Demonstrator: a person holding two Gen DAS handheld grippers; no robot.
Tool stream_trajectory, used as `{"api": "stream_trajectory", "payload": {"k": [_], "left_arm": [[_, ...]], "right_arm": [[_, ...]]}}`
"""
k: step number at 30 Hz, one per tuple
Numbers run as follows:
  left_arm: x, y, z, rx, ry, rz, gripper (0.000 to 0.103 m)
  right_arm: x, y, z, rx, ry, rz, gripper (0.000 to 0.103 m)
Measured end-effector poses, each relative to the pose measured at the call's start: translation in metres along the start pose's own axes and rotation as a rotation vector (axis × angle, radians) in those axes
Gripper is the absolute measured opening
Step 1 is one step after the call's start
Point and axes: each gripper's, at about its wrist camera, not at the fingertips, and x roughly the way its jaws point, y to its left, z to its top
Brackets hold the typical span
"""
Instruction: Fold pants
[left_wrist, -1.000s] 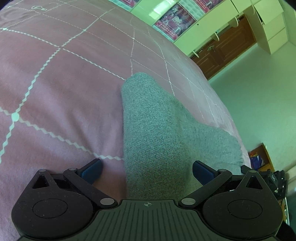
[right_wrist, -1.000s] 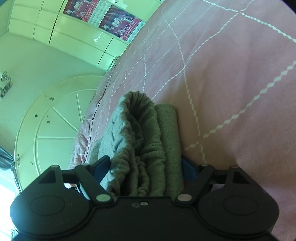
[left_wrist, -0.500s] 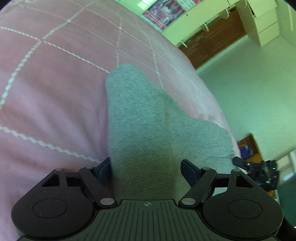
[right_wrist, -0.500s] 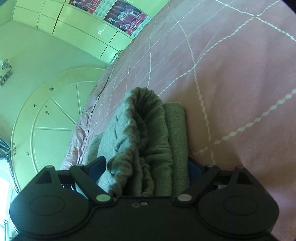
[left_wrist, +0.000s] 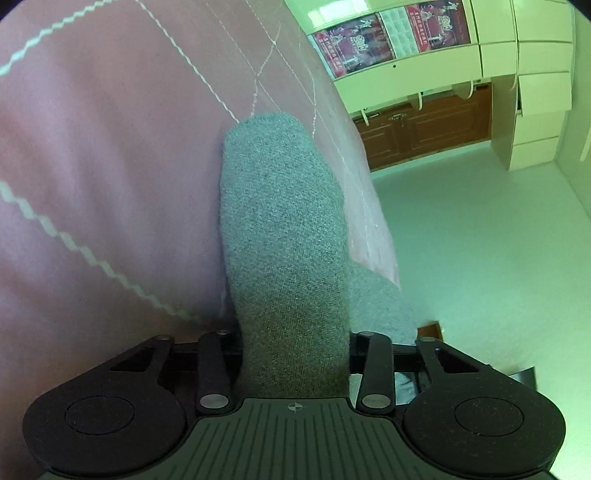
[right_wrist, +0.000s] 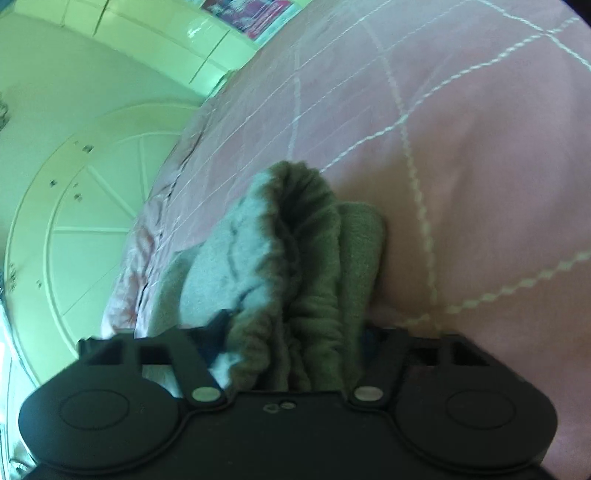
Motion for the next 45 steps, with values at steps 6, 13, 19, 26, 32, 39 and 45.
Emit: {"api": "stream_trajectory", "payload": {"k": [6,13,19,26,32,39,45], "left_arm": [[-0.003,0.004,-0.013,-0.013,-0.039,-0.104,0.025],[-0.011,-0.022,0.028,0.036,-0.109,-0.190,0.025],[-0.020,-0.036,0.115,0.105,-0.173,-0.165,0.025],[0.001,-0.022,0.197,0.167,-0.195,-0.060,0.025],[0.044,0.036,0.215,0.133,-0.226,0.056,0.031],[-0.003,0.020,0.202,0.238,-0.243,0.125,0.072],[-0.111,-0.008,0.146,0.447,-0.412,0.525,0.103]], "right_arm": [[-0.013,0.003,-0.007,-0.006,-0.045,0.080,0.043],[-0.016,0.047,0.045,-0.109,-0.063,0.174,0.042],[0.036,0.065,0.128,-0.152,-0.048,0.236,0.042],[0.116,0.031,0.180,-0.055,-0.077,0.228,0.042],[0.167,-0.015,0.169,-0.016,-0.083,0.130,0.046],[0.110,-0.016,0.160,-0.041,-0.160,0.109,0.098],[0.008,-0.018,0.124,-0.148,-0.270,-0.093,0.097]]}}
